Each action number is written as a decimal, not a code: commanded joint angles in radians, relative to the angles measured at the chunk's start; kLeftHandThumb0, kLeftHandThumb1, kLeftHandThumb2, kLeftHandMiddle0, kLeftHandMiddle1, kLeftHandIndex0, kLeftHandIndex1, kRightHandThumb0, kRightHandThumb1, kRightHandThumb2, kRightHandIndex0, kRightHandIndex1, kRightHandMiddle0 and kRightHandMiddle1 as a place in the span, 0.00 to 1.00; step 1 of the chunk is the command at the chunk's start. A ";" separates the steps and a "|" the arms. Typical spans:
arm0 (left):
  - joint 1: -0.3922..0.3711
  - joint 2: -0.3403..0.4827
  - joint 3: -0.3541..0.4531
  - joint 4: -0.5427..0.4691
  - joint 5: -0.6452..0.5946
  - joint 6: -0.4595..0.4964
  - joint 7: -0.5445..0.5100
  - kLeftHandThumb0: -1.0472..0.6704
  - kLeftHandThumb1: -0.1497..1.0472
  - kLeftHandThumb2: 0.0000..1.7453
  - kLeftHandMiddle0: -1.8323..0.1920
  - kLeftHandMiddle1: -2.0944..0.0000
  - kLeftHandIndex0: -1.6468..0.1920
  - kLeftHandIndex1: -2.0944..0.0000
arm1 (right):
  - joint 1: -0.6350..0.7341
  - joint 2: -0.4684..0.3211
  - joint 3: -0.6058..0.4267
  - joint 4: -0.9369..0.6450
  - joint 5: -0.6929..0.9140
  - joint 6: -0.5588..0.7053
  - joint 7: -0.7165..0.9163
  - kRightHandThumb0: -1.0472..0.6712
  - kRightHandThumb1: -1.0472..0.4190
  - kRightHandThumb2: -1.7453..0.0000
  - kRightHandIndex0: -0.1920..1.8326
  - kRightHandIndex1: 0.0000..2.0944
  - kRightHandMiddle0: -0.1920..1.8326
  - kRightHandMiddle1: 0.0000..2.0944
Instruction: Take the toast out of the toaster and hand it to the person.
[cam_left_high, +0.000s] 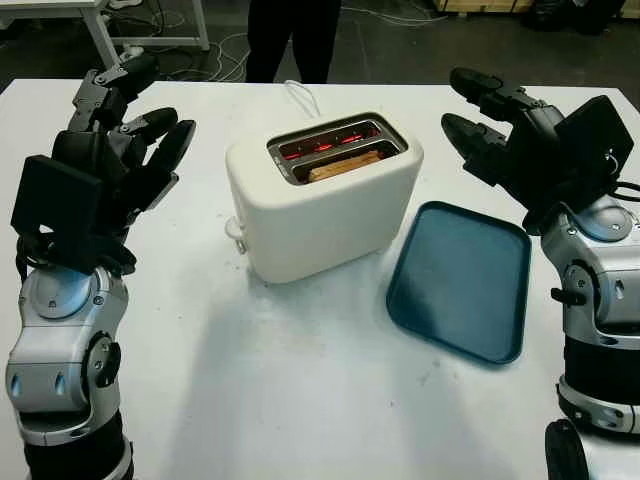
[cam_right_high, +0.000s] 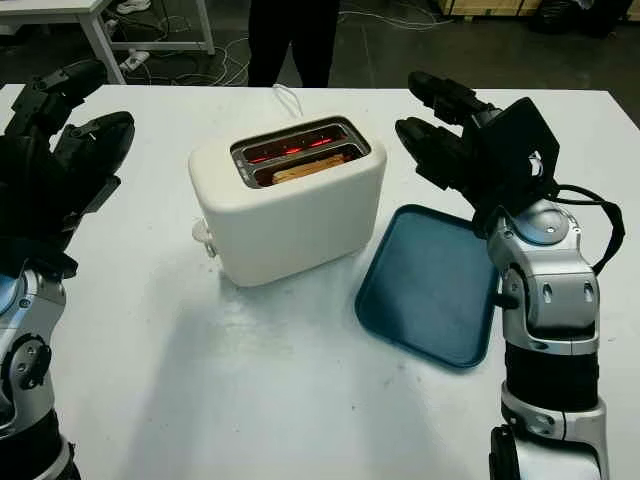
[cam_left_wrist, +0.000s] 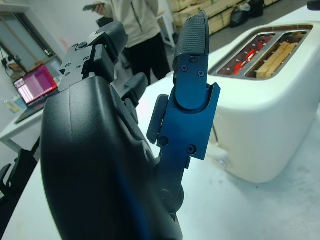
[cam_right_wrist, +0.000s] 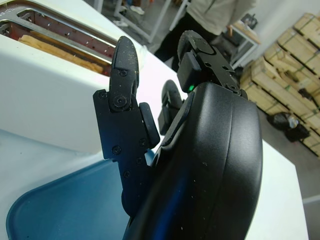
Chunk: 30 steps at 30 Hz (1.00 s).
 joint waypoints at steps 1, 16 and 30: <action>-0.001 0.009 -0.005 -0.001 0.008 -0.009 0.000 0.25 0.89 0.15 0.91 0.58 0.87 0.66 | -0.015 -0.002 -0.005 -0.011 0.005 0.008 -0.003 0.37 0.09 0.76 0.27 0.01 0.27 0.00; 0.000 -0.003 0.008 -0.012 -0.010 0.005 0.002 0.26 0.89 0.13 0.91 0.59 0.87 0.66 | -0.012 -0.006 -0.004 -0.010 0.003 0.008 0.000 0.36 0.09 0.76 0.26 0.01 0.27 0.00; 0.004 -0.002 0.001 -0.008 0.002 -0.005 0.004 0.26 0.89 0.15 0.91 0.59 0.87 0.66 | -0.006 -0.001 -0.007 -0.014 0.005 0.007 -0.002 0.36 0.09 0.77 0.26 0.01 0.27 0.00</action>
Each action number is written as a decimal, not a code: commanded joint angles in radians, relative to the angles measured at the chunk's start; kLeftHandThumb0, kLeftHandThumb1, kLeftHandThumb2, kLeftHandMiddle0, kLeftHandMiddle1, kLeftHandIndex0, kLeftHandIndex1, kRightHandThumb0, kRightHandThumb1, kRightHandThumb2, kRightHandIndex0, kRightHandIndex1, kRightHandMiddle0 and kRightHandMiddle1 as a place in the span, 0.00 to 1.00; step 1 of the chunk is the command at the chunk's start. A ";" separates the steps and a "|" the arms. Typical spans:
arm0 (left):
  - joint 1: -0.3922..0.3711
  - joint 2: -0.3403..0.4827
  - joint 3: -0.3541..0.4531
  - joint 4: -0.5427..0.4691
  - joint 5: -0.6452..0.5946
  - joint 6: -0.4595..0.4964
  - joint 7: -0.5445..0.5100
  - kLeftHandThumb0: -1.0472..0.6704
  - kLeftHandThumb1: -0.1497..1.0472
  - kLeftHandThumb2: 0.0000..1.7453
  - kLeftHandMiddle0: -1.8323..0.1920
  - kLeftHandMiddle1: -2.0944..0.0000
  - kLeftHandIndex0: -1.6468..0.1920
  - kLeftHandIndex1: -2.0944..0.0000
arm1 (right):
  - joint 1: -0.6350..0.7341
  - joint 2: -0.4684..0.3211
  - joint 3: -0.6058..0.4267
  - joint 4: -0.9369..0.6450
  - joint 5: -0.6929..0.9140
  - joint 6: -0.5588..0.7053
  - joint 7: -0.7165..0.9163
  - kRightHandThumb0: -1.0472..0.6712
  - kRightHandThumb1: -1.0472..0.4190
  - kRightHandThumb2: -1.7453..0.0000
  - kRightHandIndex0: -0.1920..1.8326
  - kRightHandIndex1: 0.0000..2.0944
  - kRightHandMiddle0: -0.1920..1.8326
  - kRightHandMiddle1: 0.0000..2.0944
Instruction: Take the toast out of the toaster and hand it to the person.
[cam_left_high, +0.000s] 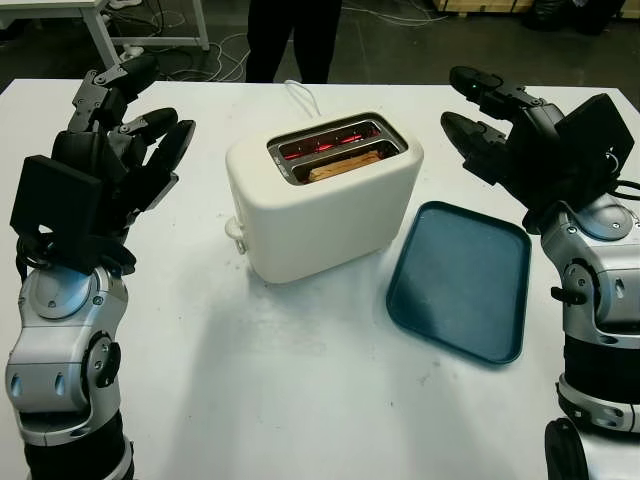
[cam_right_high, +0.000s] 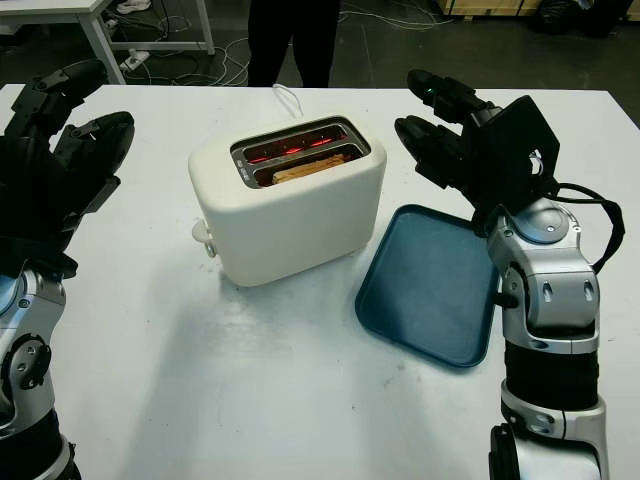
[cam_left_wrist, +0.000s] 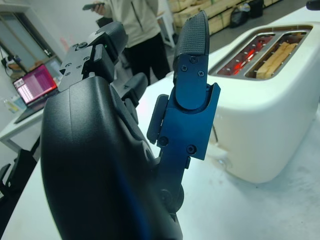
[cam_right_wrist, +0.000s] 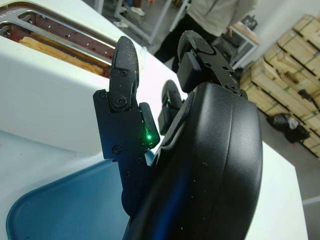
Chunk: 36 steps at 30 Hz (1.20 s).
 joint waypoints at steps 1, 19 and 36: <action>0.005 0.002 -0.003 -0.008 0.004 -0.008 0.005 0.26 0.89 0.14 0.91 0.59 0.87 0.66 | -0.004 -0.003 -0.006 -0.014 0.004 0.004 -0.002 0.36 0.09 0.77 0.26 0.01 0.27 0.00; 0.006 -0.001 0.007 -0.014 -0.014 0.005 -0.001 0.26 0.89 0.13 0.91 0.60 0.88 0.66 | -0.006 0.003 -0.008 -0.018 0.009 0.014 -0.006 0.37 0.09 0.77 0.27 0.01 0.27 0.00; 0.010 -0.007 -0.003 -0.024 0.005 0.014 0.019 0.26 0.89 0.13 0.91 0.58 0.87 0.66 | 0.000 -0.021 0.008 -0.013 -0.004 0.002 0.009 0.36 0.09 0.76 0.26 0.00 0.26 0.00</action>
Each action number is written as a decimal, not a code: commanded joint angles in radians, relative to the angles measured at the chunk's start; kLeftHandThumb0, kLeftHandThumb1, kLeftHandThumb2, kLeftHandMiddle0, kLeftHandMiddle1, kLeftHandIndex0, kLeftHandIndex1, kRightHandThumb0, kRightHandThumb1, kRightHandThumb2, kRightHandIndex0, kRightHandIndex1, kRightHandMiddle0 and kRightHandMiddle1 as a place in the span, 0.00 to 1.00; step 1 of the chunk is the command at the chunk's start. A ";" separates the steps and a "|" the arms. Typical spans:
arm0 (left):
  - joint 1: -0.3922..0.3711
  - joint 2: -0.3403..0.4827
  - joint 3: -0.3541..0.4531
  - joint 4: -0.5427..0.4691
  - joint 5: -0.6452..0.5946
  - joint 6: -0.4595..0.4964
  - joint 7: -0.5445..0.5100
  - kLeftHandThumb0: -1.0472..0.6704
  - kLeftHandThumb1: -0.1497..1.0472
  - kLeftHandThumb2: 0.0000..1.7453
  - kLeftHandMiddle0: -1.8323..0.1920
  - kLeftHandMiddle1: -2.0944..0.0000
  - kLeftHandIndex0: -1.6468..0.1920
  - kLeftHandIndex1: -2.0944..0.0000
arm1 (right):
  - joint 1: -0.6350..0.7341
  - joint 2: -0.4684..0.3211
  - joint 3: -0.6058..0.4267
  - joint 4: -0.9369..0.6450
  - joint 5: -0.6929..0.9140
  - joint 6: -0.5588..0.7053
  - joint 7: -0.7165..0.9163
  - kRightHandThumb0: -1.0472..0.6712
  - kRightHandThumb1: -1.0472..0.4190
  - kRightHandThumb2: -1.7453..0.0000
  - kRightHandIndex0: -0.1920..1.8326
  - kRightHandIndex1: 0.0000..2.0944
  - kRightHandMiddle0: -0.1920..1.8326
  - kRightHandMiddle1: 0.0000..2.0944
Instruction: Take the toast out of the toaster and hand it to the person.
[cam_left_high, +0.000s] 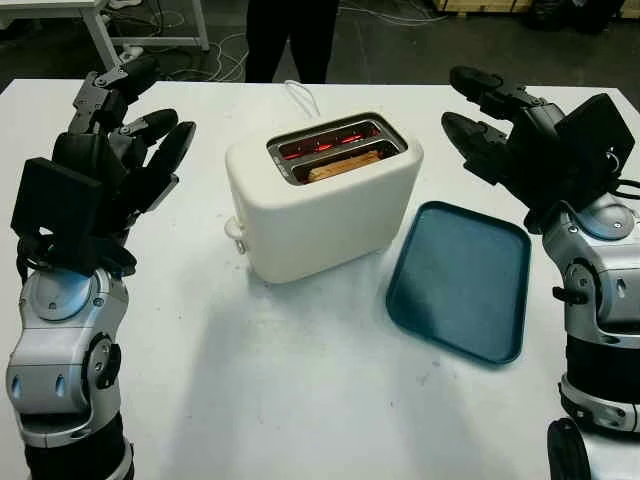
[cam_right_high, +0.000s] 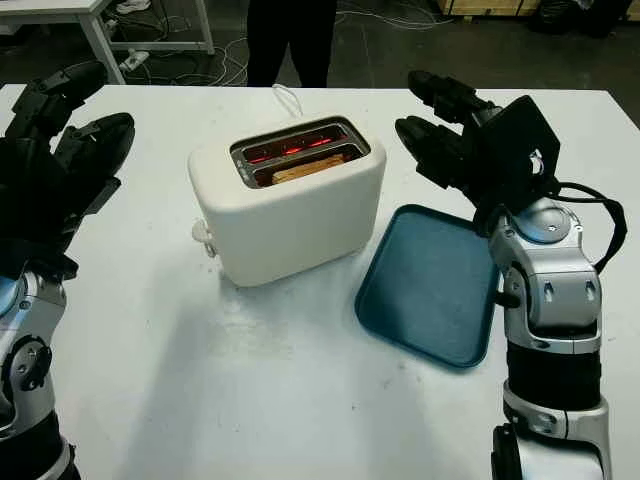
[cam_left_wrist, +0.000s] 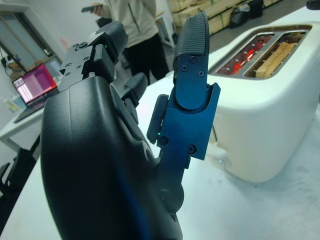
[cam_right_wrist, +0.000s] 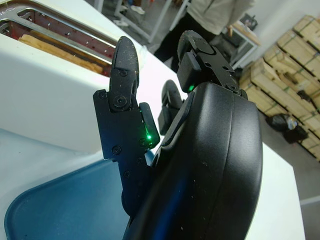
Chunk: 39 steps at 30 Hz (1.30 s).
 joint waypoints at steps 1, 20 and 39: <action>0.004 0.000 -0.005 -0.021 0.008 0.010 0.011 0.26 0.89 0.14 0.91 0.58 0.87 0.66 | 0.001 -0.014 0.006 -0.012 -0.006 -0.002 0.008 0.36 0.09 0.76 0.26 0.00 0.26 0.00; 0.002 0.007 -0.001 0.000 0.001 -0.012 -0.006 0.24 0.89 0.14 0.91 0.58 0.87 0.66 | -0.007 0.001 -0.002 -0.008 0.004 0.001 0.001 0.36 0.09 0.77 0.27 0.01 0.27 0.01; -0.005 0.010 -0.004 0.003 -0.004 -0.005 -0.013 0.25 0.89 0.15 0.91 0.60 0.88 0.67 | -0.007 -0.002 0.000 -0.008 0.002 -0.003 0.004 0.36 0.09 0.77 0.26 0.01 0.27 0.00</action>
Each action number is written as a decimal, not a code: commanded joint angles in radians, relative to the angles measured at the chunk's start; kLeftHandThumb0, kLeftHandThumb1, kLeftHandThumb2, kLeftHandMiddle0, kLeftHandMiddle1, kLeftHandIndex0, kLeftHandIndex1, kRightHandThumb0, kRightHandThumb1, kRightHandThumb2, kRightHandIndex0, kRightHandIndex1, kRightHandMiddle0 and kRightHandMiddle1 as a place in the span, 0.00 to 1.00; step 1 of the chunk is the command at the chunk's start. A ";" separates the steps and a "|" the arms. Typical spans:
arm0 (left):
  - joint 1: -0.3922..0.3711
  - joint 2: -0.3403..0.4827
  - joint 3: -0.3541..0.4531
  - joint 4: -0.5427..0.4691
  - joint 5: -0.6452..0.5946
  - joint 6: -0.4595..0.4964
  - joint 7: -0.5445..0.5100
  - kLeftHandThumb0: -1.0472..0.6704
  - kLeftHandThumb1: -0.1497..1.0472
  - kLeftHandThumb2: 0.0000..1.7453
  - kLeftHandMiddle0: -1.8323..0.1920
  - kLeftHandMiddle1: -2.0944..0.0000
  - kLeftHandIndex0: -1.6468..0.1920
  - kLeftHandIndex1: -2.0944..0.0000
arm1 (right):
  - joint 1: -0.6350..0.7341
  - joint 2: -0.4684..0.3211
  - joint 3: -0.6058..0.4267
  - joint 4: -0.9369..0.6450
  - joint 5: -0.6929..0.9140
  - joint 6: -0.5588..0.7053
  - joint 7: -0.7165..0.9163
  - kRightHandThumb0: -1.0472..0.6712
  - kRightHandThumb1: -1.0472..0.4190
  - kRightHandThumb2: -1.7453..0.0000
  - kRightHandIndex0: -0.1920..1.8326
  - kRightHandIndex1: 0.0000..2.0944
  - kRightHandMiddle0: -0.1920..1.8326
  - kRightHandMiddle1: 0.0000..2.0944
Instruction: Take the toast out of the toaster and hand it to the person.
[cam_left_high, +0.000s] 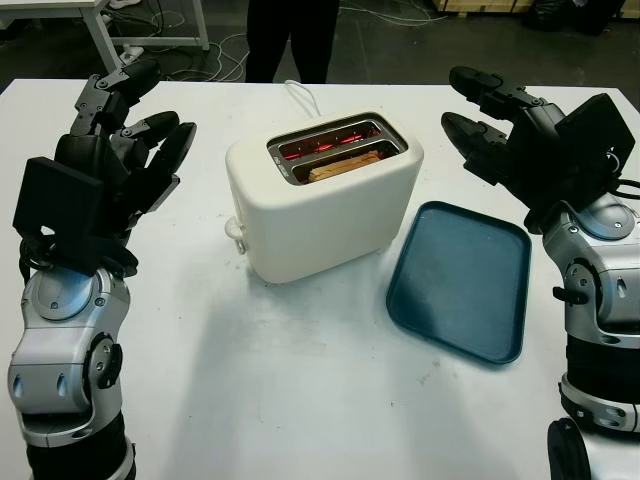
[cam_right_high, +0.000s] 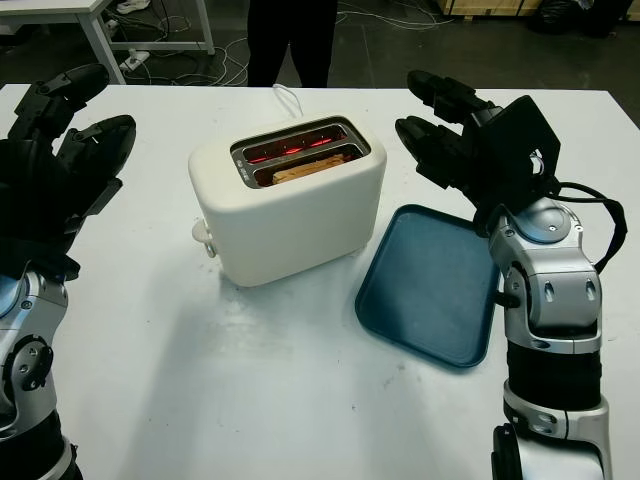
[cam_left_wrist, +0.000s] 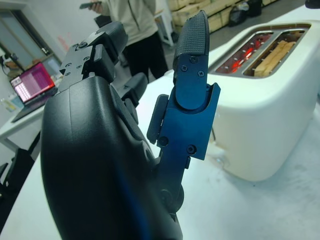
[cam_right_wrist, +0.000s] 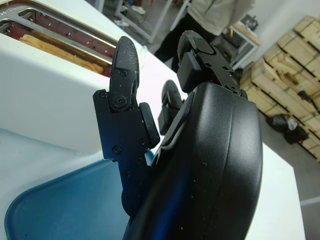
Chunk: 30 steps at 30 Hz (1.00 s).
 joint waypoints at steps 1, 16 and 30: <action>-0.004 0.003 0.002 -0.003 -0.006 -0.005 -0.002 0.25 0.89 0.14 0.91 0.60 0.88 0.67 | -0.008 -0.002 0.000 -0.008 0.002 0.000 0.001 0.35 0.09 0.77 0.26 0.01 0.27 0.00; 0.009 0.001 0.004 -0.008 0.002 -0.017 0.000 0.25 0.89 0.14 0.91 0.59 0.87 0.67 | -0.006 -0.004 0.005 -0.017 -0.002 0.007 0.003 0.36 0.09 0.76 0.27 0.01 0.27 0.00; 0.005 -0.007 0.009 -0.004 -0.011 -0.012 0.002 0.26 0.89 0.13 0.91 0.59 0.87 0.67 | -0.004 -0.001 0.000 -0.015 0.004 0.013 0.002 0.36 0.09 0.75 0.27 0.01 0.27 0.00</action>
